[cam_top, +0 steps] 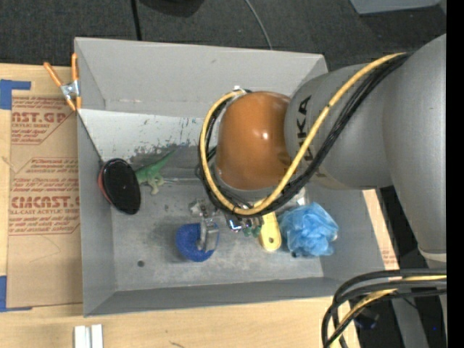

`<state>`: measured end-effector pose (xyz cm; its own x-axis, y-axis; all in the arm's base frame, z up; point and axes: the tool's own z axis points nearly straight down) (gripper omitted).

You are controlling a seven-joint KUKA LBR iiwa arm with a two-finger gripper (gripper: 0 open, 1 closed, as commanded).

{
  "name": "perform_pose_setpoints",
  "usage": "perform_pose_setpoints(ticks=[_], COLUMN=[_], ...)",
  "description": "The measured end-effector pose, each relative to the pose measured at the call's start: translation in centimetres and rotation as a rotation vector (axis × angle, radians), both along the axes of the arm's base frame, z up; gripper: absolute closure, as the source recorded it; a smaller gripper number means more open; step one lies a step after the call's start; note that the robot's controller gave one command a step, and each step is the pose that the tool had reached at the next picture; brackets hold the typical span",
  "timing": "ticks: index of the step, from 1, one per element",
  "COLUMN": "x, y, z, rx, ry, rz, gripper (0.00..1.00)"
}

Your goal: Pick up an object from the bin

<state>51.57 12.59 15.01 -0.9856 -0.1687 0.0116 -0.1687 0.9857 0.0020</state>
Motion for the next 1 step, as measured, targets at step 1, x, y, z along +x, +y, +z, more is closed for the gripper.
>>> perform_pose_setpoints(ticks=[1], x=[0.09], y=[-0.4], z=[6.49], rx=[0.006], ry=[-0.024], rz=[0.021], gripper=[1.0])
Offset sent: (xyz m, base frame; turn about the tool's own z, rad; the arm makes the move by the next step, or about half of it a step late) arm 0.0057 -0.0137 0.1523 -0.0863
